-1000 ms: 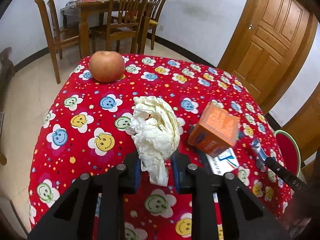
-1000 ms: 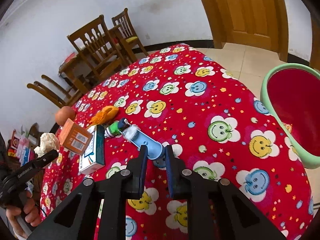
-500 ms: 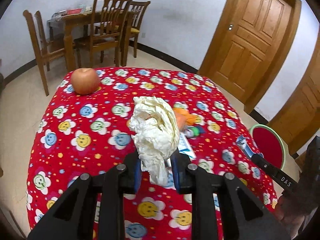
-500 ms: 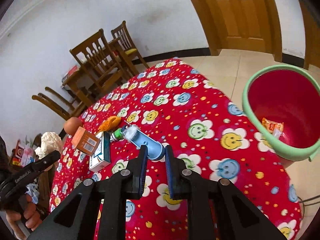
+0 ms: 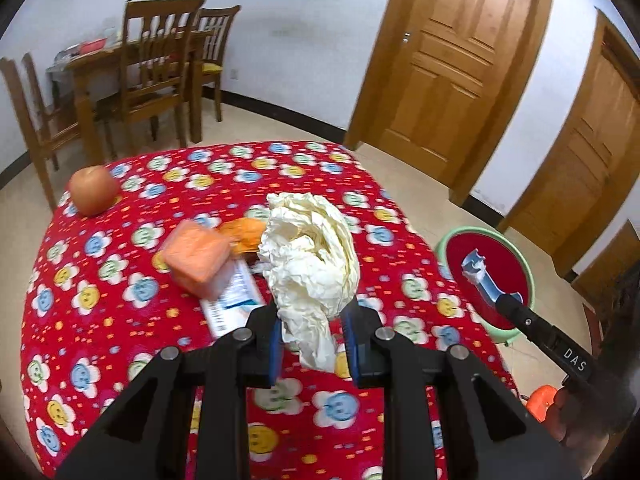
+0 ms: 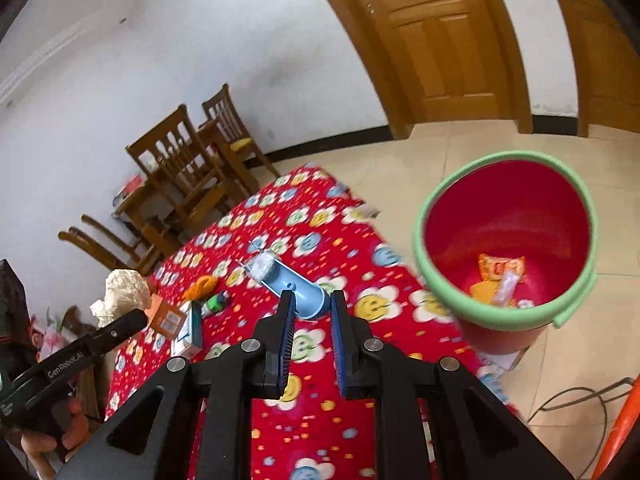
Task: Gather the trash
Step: 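Carry the blue toy to the bucket and open the right gripper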
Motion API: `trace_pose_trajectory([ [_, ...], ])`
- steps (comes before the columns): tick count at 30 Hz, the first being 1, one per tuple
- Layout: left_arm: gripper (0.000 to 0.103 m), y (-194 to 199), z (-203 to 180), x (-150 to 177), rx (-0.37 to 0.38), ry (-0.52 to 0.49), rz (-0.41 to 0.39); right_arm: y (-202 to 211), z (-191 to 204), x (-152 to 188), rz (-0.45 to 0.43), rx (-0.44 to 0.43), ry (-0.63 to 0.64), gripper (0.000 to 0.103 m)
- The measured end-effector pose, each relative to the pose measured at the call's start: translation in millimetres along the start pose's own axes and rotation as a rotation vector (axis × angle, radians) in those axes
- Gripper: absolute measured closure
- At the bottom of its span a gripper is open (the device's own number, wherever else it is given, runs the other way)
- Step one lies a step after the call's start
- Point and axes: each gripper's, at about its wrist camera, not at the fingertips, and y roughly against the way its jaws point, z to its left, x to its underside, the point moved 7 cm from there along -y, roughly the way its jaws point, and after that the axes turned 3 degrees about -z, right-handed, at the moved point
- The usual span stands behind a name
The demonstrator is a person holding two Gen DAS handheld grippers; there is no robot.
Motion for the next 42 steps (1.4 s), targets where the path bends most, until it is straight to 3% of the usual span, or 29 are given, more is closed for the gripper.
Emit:
trace_pose_trajectory([
  [16, 0.079, -36, -89, -2, 0.060, -0.126, 0.042, 37, -79, -24, -0.105, 0.147, -0.077, 0.086],
  [42, 0.079, -112, -180, 10, 0.106, -0.268, 0.143, 5, -188, -17, -0.027, 0.308, -0.218, 0.083],
])
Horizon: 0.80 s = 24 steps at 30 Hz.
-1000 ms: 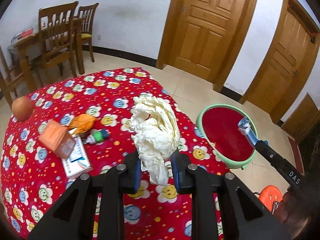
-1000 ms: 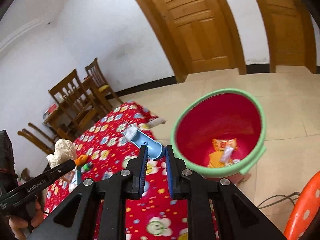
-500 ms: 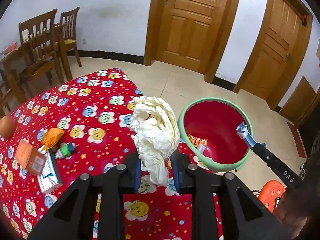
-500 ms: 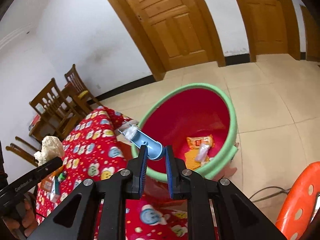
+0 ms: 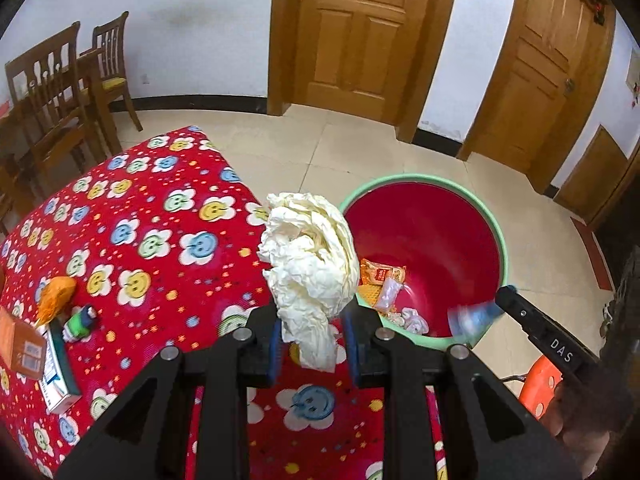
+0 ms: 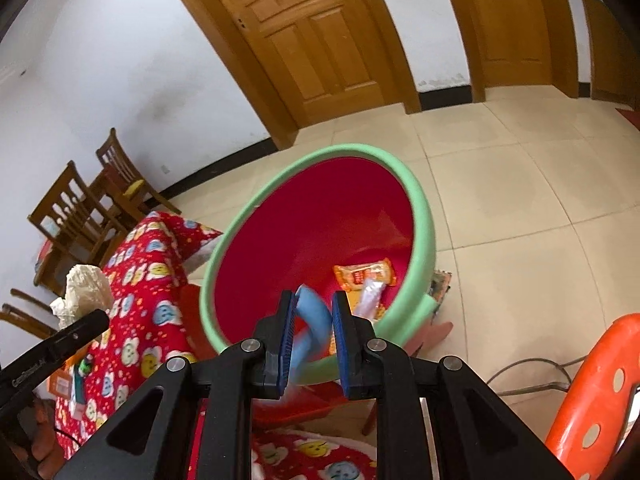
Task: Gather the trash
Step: 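Carry the blue toy to the bucket and open the right gripper, then lower the white tissue into the bucket and open the left gripper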
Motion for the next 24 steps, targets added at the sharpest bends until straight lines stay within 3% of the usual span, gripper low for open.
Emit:
trace_pose_trajectory([
  [11, 0.079, -23, -25, -3, 0.032, -0.039, 0.026, -5, -26, -2, 0.009, 0.013, -0.050, 0.076],
  [24, 0.079, -49, -62, -5, 0.114, -0.115, 0.045, 23, -36, -15, -0.084, 0.046, -0.063, 0.073],
])
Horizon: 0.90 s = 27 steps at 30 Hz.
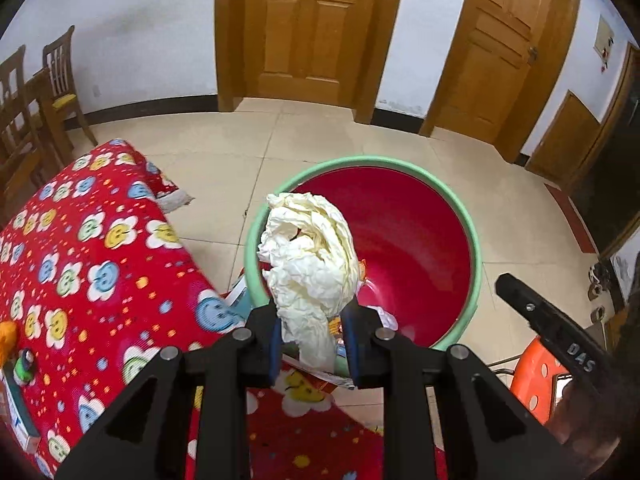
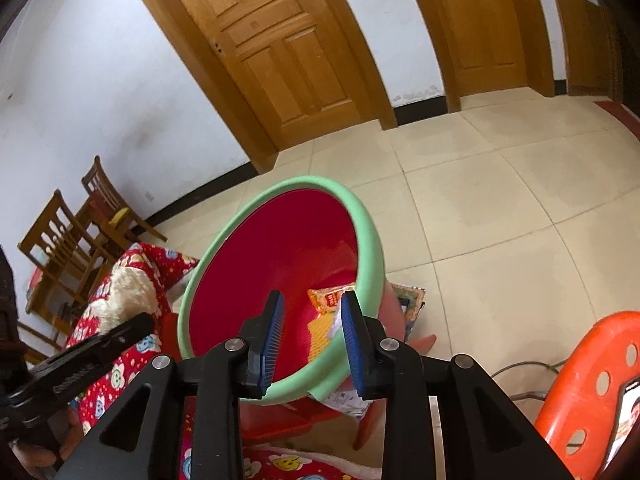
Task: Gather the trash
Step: 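Lower the white tissue into the bucket and open the left gripper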
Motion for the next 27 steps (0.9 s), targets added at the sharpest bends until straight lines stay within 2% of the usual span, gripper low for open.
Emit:
trace_pose_trajectory([
  [8, 0.078, -19, -8, -2, -0.005, -0.019, 0.021, 5, -7, 0, -0.009, 0.006, -0.031, 0.071],
  [14, 0.052, -17, -7, -2, -0.016, -0.005, 0.012, 6, -4, 0, -0.015, 0.004, -0.040, 0.064],
  [17, 0.043, -13, -4, -3, -0.026, 0.004, 0.004, 7, -5, 0, -0.014, 0.003, -0.040, 0.062],
  [27, 0.029, 6, 10, 1, -0.054, 0.049, -0.018, 8, 1, 2, -0.010, -0.001, -0.033, 0.048],
])
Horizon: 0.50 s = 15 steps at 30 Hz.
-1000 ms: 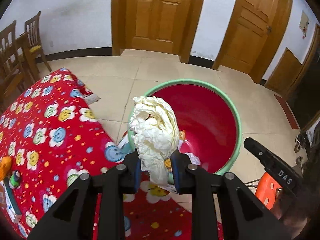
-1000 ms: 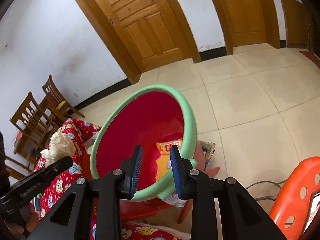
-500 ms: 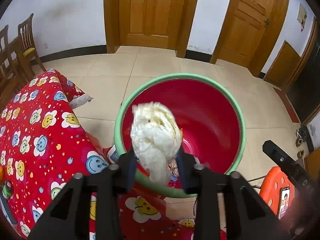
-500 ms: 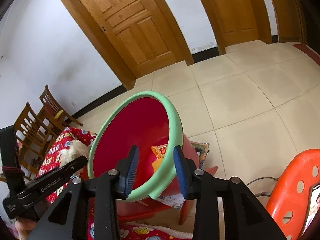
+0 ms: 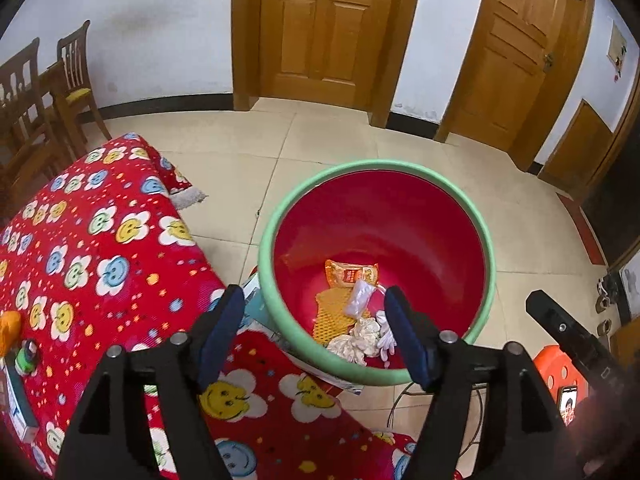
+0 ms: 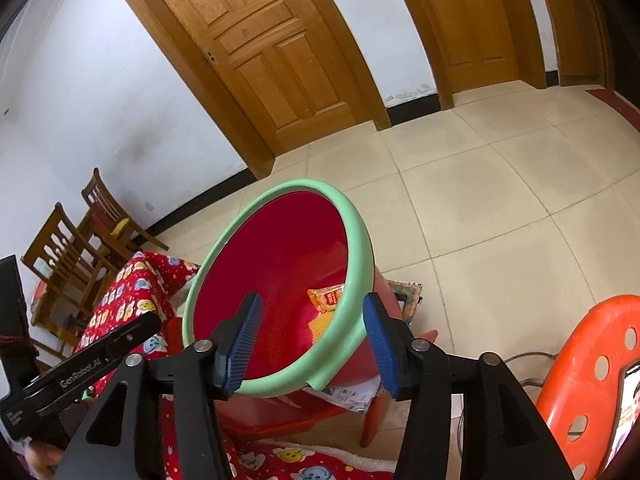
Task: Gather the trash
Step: 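Lower the white tissue into the bucket and open the left gripper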
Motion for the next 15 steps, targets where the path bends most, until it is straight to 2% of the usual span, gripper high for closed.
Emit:
trace_pose_trajectory([
  [4, 0.023, 9, 7, 2, -0.011, 0.020, -0.009, 3, 2, 2, 0.003, -0.003, 0.003, 0.041],
  [15, 0.022, 46, 33, 14, -0.037, 0.085, -0.038, 20, 21, 7, -0.002, -0.042, 0.039, 0.038],
])
